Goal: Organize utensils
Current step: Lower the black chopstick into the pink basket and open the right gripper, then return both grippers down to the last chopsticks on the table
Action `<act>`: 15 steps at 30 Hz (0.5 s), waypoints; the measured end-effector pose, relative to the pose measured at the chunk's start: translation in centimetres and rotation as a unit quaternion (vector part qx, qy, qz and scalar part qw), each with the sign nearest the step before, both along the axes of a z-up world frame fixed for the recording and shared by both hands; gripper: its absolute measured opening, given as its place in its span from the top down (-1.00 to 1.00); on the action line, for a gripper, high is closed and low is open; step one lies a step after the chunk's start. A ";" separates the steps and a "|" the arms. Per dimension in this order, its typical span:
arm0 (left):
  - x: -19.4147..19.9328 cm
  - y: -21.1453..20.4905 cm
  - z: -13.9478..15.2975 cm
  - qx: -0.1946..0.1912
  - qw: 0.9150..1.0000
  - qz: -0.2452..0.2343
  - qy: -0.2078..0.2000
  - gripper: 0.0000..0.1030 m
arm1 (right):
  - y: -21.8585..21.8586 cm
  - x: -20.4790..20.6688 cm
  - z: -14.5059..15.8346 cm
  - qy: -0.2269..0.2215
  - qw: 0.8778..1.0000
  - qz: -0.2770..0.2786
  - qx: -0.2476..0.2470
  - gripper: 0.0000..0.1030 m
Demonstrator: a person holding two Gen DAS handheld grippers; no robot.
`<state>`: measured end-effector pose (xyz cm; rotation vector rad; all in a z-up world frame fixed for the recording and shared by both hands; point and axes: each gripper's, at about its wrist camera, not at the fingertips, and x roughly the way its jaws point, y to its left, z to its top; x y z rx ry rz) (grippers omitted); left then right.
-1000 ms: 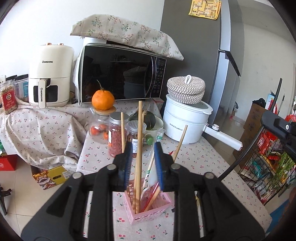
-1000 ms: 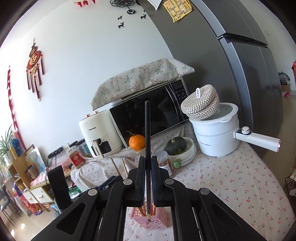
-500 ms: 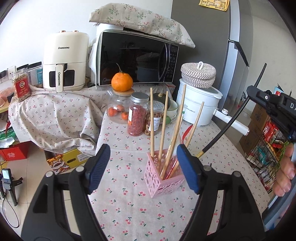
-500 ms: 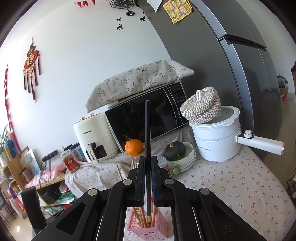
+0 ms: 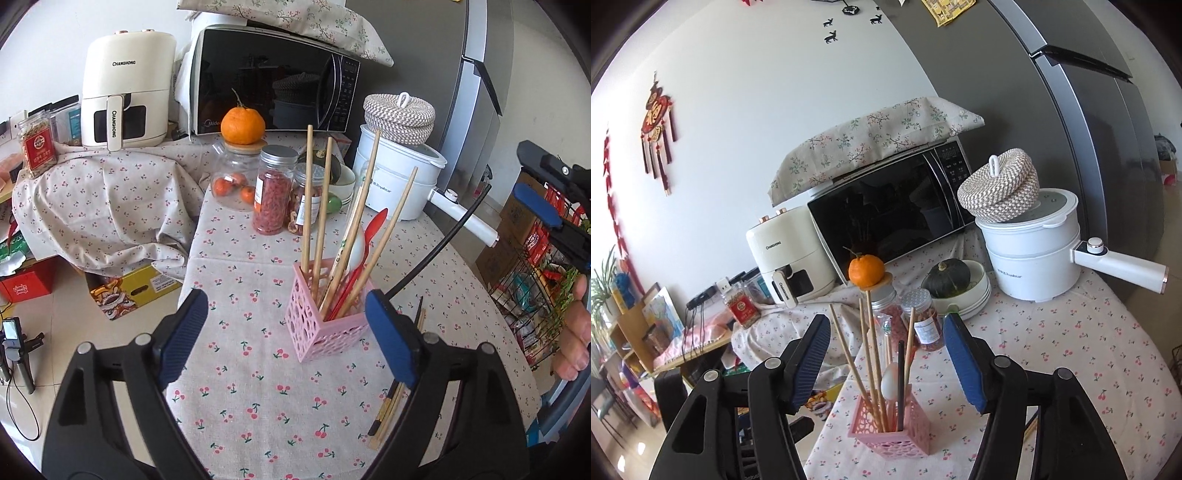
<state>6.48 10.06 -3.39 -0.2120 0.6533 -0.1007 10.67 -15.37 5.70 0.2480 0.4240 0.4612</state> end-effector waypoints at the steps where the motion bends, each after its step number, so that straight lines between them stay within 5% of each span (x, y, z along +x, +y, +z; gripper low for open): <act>1: 0.0 -0.2 -0.1 -0.001 1.000 -0.001 0.006 -0.71 | -0.5 -0.2 0.0 0.002 1.000 -0.001 0.000 -0.39; 15: -0.7 -3.1 -1.9 -0.009 0.998 -0.008 0.067 -0.85 | -6.4 -1.1 -1.9 0.054 0.996 -0.049 -0.054 -0.66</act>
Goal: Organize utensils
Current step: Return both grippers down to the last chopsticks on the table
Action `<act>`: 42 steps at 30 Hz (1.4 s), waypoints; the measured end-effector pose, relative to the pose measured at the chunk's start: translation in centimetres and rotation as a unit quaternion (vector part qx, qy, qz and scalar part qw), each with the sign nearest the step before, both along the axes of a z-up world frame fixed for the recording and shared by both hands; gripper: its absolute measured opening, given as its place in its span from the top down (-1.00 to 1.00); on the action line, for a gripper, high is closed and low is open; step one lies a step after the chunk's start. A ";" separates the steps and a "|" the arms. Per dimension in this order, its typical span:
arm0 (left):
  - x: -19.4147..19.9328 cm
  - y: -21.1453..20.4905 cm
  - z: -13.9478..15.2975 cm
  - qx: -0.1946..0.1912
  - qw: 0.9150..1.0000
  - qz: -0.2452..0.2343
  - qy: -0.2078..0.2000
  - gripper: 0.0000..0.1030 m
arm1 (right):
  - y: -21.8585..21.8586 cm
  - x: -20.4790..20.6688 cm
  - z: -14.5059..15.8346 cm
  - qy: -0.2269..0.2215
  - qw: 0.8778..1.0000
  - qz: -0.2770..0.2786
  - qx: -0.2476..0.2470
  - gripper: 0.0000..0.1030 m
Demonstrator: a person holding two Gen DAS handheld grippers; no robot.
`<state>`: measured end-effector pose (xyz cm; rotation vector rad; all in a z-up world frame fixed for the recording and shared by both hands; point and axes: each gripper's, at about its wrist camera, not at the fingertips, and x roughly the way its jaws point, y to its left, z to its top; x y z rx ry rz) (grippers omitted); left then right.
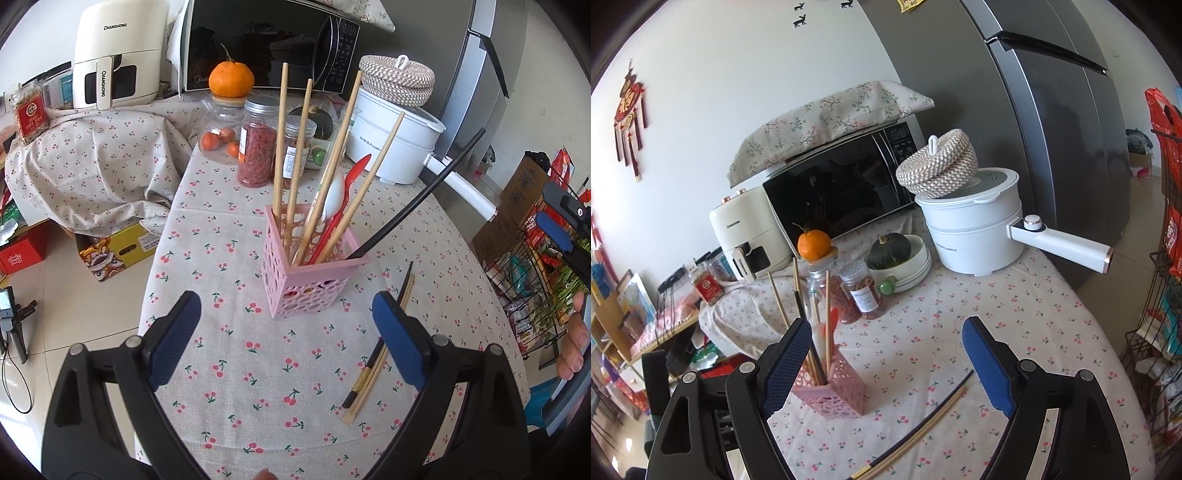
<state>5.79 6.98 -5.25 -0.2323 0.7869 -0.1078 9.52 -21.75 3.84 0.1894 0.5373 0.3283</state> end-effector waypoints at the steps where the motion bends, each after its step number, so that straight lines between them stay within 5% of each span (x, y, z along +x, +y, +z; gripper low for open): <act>1: -0.1 -0.3 -0.1 0.003 1.000 -0.002 0.002 -0.89 | -0.2 0.0 -0.2 0.002 1.000 -0.003 -0.009 -0.66; 7: -0.2 -1.9 -0.8 0.023 0.999 -0.022 0.013 -0.98 | -1.6 0.0 -2.1 0.027 0.998 -0.025 -0.058 -0.75; 13: 0.1 -3.3 -1.8 0.035 0.998 -0.042 0.036 -0.98 | -3.1 1.7 -5.0 0.109 0.990 -0.043 -0.075 -0.79; 24: 1.1 -4.0 -3.7 0.044 0.994 -0.057 0.083 -0.99 | -4.0 5.8 -12.8 0.302 0.946 -0.083 -0.079 -0.79; 42: 2.1 -3.4 -5.5 0.065 0.988 -0.062 0.126 -0.99 | 2.7 8.5 -17.8 0.328 0.927 -0.061 -0.174 -0.80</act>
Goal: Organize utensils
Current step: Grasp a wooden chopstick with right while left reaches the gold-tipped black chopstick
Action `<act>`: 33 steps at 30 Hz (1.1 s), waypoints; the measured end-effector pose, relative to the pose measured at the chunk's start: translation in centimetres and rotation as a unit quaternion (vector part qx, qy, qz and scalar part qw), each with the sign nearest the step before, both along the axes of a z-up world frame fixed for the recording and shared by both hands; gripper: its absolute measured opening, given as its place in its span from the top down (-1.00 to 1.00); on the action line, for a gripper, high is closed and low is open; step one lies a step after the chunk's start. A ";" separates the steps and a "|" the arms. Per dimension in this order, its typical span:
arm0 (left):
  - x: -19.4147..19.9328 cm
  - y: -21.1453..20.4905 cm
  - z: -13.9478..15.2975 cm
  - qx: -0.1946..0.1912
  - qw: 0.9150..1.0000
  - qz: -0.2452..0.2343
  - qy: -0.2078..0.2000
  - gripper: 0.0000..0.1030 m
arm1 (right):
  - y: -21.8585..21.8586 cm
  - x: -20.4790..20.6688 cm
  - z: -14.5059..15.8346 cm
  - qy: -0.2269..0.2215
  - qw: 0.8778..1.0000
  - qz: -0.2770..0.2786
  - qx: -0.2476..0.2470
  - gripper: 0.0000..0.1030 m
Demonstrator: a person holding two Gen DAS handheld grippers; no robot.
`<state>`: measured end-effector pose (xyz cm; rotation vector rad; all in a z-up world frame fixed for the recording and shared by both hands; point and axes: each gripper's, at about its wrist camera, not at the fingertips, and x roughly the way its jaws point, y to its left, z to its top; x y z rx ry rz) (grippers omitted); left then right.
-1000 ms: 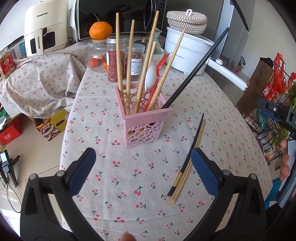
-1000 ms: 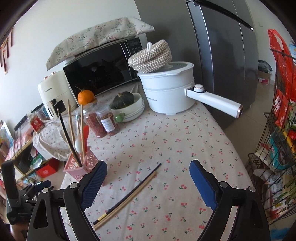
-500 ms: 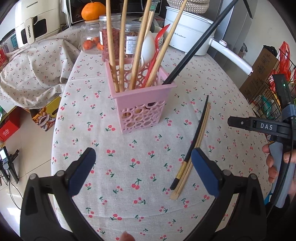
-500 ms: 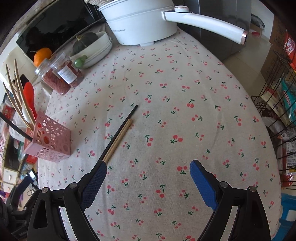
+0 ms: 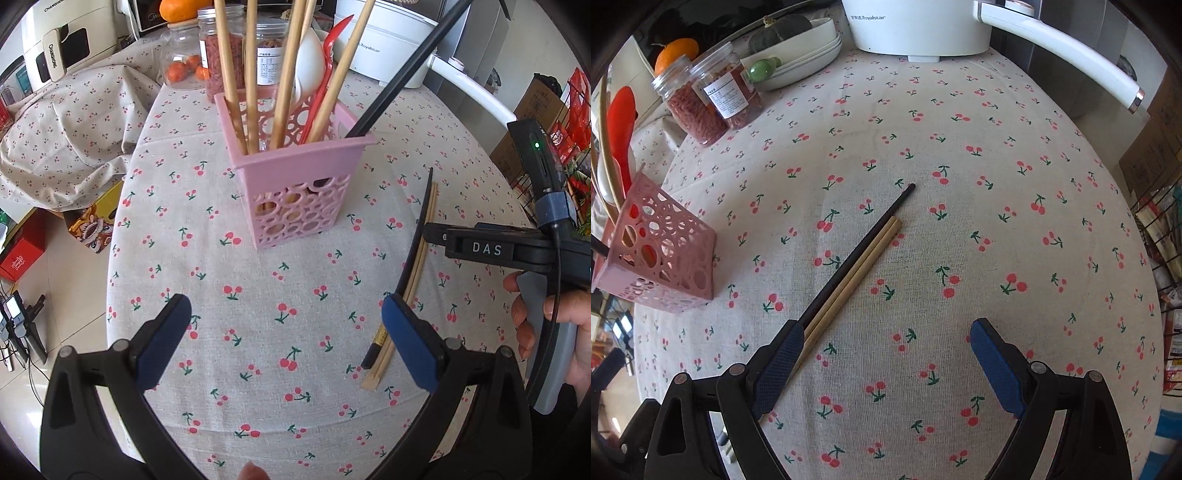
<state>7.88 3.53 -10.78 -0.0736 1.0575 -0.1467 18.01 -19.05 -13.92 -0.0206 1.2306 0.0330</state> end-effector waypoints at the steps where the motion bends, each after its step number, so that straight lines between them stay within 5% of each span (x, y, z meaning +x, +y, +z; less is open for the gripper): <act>1: 0.0 0.0 0.0 0.000 1.000 -0.001 0.001 -0.99 | 0.3 0.1 -0.1 -0.001 1.000 0.005 -0.010 -0.80; 16: -0.1 -0.5 -0.2 0.004 1.000 -0.010 0.007 -0.99 | 3.2 -0.5 -1.1 0.012 0.996 0.068 -0.050 -0.80; 19: -0.2 -0.7 -0.1 0.002 1.000 -0.016 0.005 -0.99 | 2.8 -1.2 -0.5 0.007 0.995 0.084 -0.048 -0.34; 24: -0.5 -1.9 0.3 0.002 0.999 -0.032 -0.003 -0.99 | 0.5 -2.1 0.5 0.014 0.993 0.108 -0.037 0.71; 33: -0.2 -7.6 0.7 0.012 0.995 -0.099 -0.005 -0.99 | -7.6 -2.4 1.5 0.037 0.998 0.045 -0.004 0.82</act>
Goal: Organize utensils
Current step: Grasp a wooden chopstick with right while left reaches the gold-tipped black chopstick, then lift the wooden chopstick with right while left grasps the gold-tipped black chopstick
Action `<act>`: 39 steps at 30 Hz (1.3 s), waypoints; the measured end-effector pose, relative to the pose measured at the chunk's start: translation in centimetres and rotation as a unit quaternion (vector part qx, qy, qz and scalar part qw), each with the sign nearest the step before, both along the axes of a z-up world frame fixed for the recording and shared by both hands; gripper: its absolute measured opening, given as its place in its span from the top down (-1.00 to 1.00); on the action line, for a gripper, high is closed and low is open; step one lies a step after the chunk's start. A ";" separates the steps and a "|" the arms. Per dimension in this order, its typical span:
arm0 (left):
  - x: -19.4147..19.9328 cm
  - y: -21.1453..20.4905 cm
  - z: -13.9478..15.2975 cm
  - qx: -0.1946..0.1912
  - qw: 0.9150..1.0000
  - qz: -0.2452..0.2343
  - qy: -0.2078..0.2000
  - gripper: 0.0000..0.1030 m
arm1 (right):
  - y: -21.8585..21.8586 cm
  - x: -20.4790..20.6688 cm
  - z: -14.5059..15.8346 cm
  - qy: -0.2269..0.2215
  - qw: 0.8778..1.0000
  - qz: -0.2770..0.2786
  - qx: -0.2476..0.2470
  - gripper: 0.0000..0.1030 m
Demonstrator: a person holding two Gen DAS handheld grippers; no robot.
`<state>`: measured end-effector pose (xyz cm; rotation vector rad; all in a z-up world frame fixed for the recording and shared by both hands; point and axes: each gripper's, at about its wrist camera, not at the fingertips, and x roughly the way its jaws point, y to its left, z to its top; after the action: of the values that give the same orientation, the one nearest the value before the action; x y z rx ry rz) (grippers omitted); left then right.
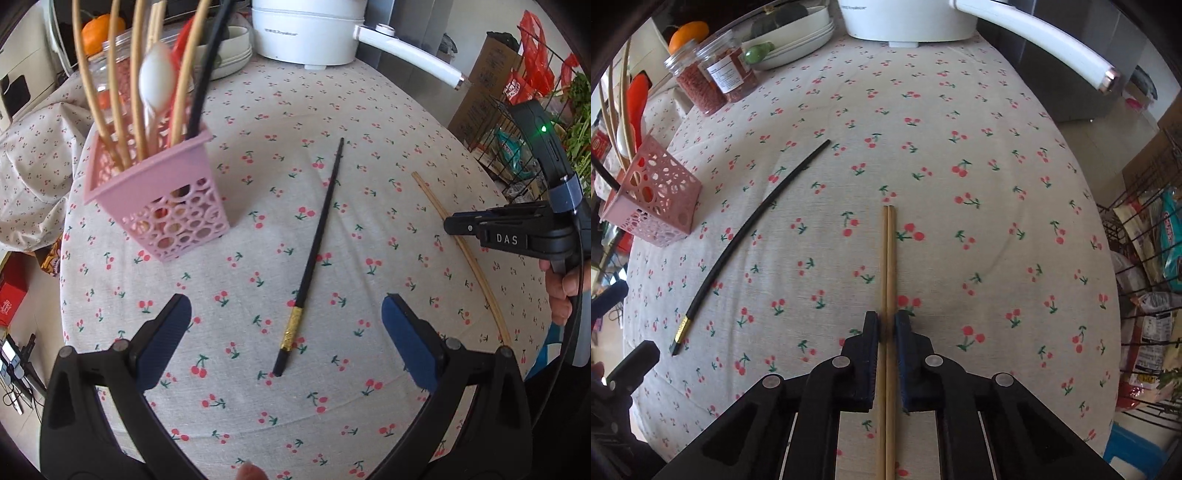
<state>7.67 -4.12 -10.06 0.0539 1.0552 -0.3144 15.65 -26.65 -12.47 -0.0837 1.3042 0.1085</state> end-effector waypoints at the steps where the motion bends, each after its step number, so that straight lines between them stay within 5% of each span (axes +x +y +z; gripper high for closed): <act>1: 0.2 -0.9 0.0 0.008 1.000 -0.007 -0.001 -0.99 | -0.7 -0.1 0.1 0.000 1.000 -0.006 0.002 0.82; 12: 5.7 -7.6 -0.5 0.049 0.999 -0.008 0.000 -0.86 | -4.5 -0.5 2.1 -0.016 0.999 -0.031 0.029 0.82; 20: 9.4 -8.7 -1.1 0.062 0.998 0.012 0.013 -0.03 | -5.1 -0.2 2.5 -0.019 0.998 -0.029 0.051 0.82; 28: 10.2 -8.6 -2.4 0.043 0.997 0.023 0.052 0.42 | -5.5 -0.5 3.0 -0.022 0.997 -0.026 0.065 0.82; 31: 9.9 -8.2 -2.5 0.025 0.997 0.020 0.072 0.76 | -5.5 -0.6 3.1 -0.022 0.997 -0.028 0.065 0.82; 39: 5.1 -7.9 -1.2 0.040 0.998 -0.011 0.042 0.88 | -5.6 -1.8 5.0 -0.057 0.994 -0.046 0.082 0.82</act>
<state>12.72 -12.00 -11.30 0.1261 1.1516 -0.2965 13.80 -32.22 -7.50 0.1078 1.1792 0.1300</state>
